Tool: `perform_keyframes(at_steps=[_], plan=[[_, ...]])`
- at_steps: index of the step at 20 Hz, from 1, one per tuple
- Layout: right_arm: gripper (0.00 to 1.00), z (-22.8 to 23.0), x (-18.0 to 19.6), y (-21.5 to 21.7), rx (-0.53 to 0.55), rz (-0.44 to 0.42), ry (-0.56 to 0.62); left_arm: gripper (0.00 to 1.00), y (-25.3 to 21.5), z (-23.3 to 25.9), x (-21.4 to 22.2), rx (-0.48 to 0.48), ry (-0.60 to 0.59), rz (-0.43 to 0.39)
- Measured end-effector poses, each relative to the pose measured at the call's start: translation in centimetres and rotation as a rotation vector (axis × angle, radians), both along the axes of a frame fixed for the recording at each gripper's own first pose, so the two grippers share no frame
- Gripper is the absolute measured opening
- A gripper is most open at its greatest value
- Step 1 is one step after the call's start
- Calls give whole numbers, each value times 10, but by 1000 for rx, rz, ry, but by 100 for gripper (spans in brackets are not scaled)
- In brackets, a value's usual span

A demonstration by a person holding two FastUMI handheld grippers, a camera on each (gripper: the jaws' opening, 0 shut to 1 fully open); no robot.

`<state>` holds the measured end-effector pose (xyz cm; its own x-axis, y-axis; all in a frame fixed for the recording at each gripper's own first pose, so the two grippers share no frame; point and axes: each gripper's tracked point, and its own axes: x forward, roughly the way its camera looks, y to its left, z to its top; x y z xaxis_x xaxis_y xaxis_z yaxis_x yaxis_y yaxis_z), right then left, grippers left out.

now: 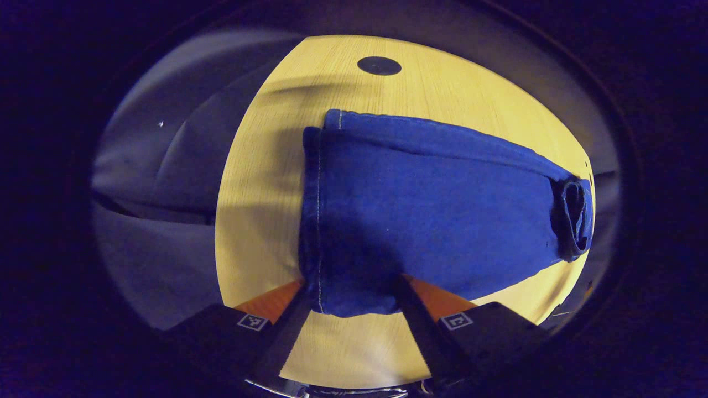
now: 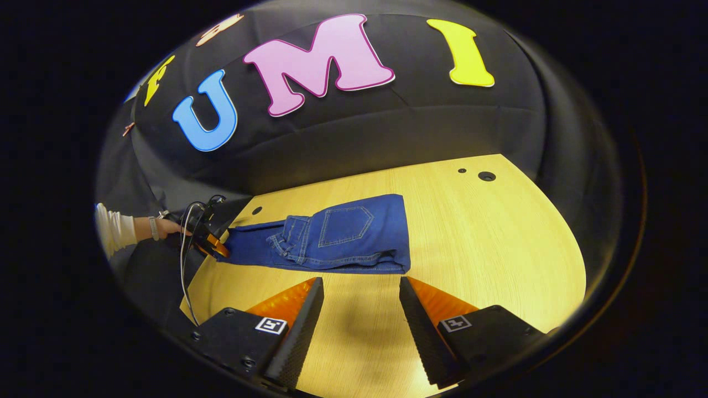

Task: Grasp the waist and the cuffs of the jeans and fold them to make the two legs overlap; first hold the waist and fold one-third of the jeans toward the cuffs, then hold the cuffs and fold the remaining one-third in the same direction to finish folding.

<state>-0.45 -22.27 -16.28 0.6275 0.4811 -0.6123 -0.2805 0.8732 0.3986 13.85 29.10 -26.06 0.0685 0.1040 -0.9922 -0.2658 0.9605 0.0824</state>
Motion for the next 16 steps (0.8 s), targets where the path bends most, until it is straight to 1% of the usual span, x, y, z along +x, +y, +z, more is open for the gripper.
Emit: perform_keyframes(at_steps=[1, 3, 5, 6, 8, 10, 12, 14, 16], plan=[[85, 0, -1, 0, 6, 2, 0, 94, -1, 2, 0, -4, -4, -4], [84, 0, -1, 0, 12, 4, 0, 94, -2, 2, 1, 4, -14, 7], [85, -1, -2, 0, 10, 7, 5, 94, -4, 4, 1, 1, -28, 0], [85, 0, -3, 0, 10, 11, 5, 83, -11, 2, 5, -16, -38, -4], [85, 0, -3, -1, 10, 13, 3, 29, -21, 0, 6, -18, -45, 6], [85, 2, -4, -1, 10, 16, 0, 17, -27, -1, 6, -16, -41, 12], [85, 3, -2, -5, -5, 15, -22, 12, -33, 7, 11, -22, -74, 0], [85, 5, 0, -7, -3, 6, -41, 8, -51, 28, 24, -61, -164, -10], [85, 8, 2, -10, 6, -7, -44, 7, -76, 58, 39, -114, -265, -51]])
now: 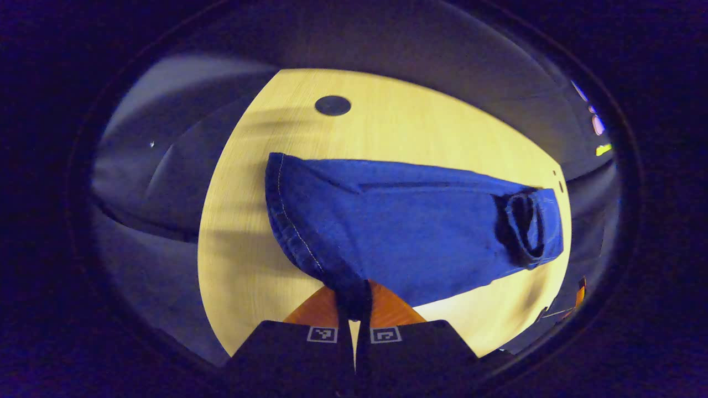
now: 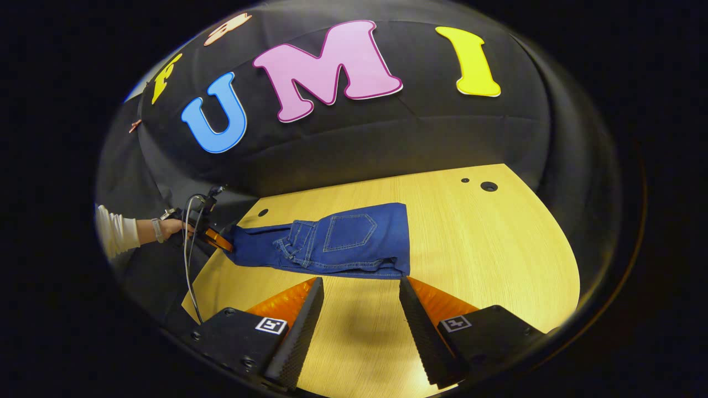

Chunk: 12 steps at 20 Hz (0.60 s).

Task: Grasp the waist and the cuffs of the jeans and fold them to make the two legs overlap; first hold the waist and fold one-third of the jeans toward the cuffs, then hold the cuffs and fold the remaining one-third in the same direction to finish folding.

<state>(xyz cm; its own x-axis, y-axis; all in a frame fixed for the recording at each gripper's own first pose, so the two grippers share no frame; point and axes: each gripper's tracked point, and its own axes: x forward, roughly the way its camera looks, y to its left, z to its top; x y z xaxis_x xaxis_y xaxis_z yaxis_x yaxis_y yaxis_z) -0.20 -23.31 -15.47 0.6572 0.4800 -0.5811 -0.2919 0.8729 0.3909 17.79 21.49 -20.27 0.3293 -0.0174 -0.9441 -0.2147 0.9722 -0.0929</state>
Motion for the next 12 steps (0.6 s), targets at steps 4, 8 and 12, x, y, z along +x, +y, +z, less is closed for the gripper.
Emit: perform_keyframes(at_steps=[4, 8, 12], plan=[[84, 6, 3, -8, 22, -22, -7, 7, -78, 60, 34, -38, -167, -140], [84, 10, 4, -17, 30, -22, -16, 7, -205, 121, 72, -80, -339, -330], [84, 9, 0, -33, 17, -23, -9, 7, -354, 141, 99, -150, -400, -500]])
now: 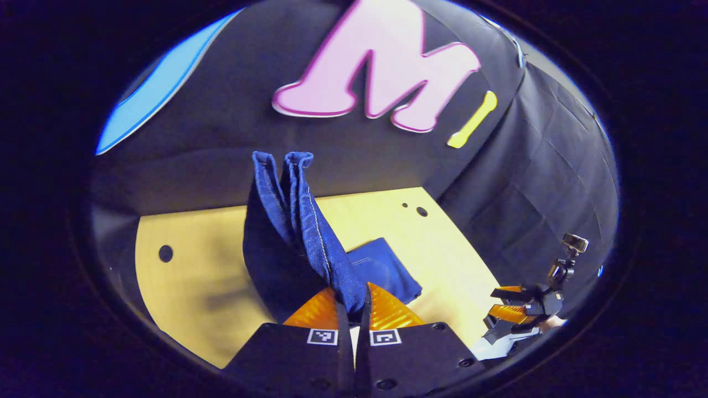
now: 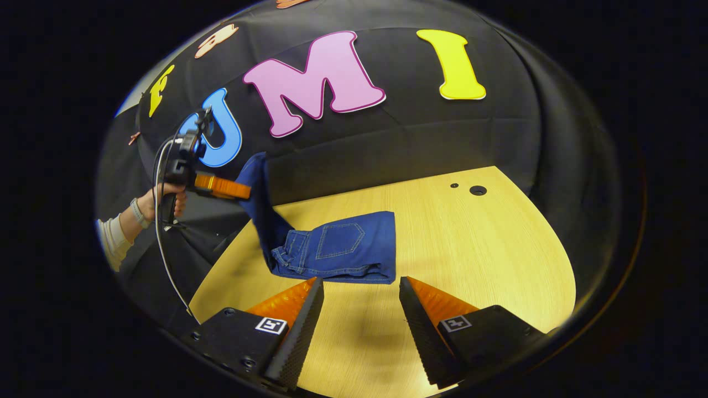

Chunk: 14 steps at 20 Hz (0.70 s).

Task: Grasp the waist and the cuffs of the jeans and fold them to make the two legs overlap; first hold the waist and fold one-third of the jeans toward the cuffs, then hold the cuffs and fold the remaining one-third in the same direction to finish folding.

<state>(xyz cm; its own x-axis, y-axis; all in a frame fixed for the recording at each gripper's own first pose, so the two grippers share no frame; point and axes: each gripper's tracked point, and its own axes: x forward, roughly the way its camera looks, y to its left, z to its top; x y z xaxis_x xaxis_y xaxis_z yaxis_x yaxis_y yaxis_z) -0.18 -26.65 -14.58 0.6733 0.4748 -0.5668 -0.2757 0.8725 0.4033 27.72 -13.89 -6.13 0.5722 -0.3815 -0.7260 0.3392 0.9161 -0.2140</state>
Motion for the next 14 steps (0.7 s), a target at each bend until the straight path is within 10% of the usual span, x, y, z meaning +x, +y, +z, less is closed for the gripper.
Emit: perform_keyframes(at_steps=[11, 14], plan=[[85, 2, -22, -66, -50, 45, -27, 20, -61, -164, 59, 376, 309, 6], [84, -7, -23, -80, -46, 73, -16, 77, -74, -176, 58, 521, 253, -18]])
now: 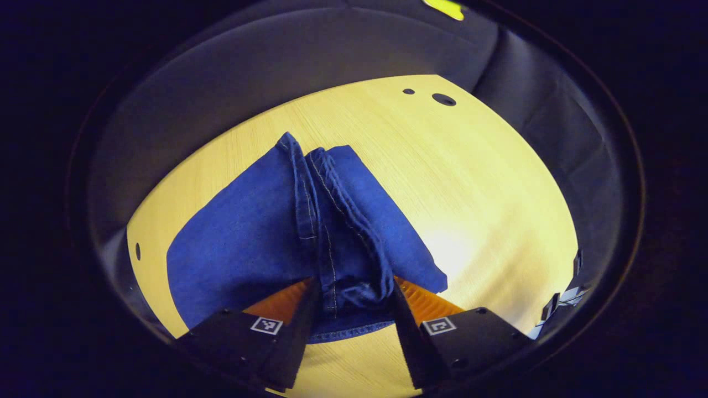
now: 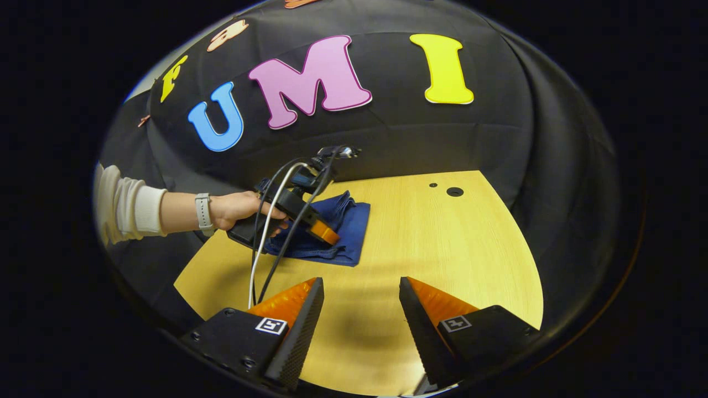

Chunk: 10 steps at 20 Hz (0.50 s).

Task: Grasp the waist and the cuffs of the jeans and fold them to make the two legs overlap; first hold the waist and fold one-third of the jeans toward the cuffs, then hold the cuffs and fold the remaining one-third in the same direction to finish folding.

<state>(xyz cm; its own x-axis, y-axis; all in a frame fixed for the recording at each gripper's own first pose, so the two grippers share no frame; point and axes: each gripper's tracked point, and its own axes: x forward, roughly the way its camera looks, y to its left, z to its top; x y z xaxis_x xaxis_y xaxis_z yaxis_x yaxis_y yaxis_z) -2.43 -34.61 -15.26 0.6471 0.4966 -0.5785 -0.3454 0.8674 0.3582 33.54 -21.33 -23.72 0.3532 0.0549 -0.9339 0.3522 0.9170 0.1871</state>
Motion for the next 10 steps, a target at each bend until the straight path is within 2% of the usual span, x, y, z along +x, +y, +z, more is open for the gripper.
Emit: perform_keyframes(at_steps=[1, 3, 6, 8, 10], plan=[[84, 0, 1, -1, 10, 4, 3, 78, -11, 10, 3, -7, -63, -33], [85, 4, 3, -1, 7, 12, -19, 81, -41, 44, -2, -97, -185, -63], [85, 33, 6, 6, 14, 12, -106, 94, -64, 129, -23, -158, -413, -87], [85, 64, 9, 7, 12, -5, -192, 94, -73, 188, -50, -183, -571, -129], [85, 94, 7, 5, -12, -33, -273, 95, -66, 248, -98, -185, -726, -150]])
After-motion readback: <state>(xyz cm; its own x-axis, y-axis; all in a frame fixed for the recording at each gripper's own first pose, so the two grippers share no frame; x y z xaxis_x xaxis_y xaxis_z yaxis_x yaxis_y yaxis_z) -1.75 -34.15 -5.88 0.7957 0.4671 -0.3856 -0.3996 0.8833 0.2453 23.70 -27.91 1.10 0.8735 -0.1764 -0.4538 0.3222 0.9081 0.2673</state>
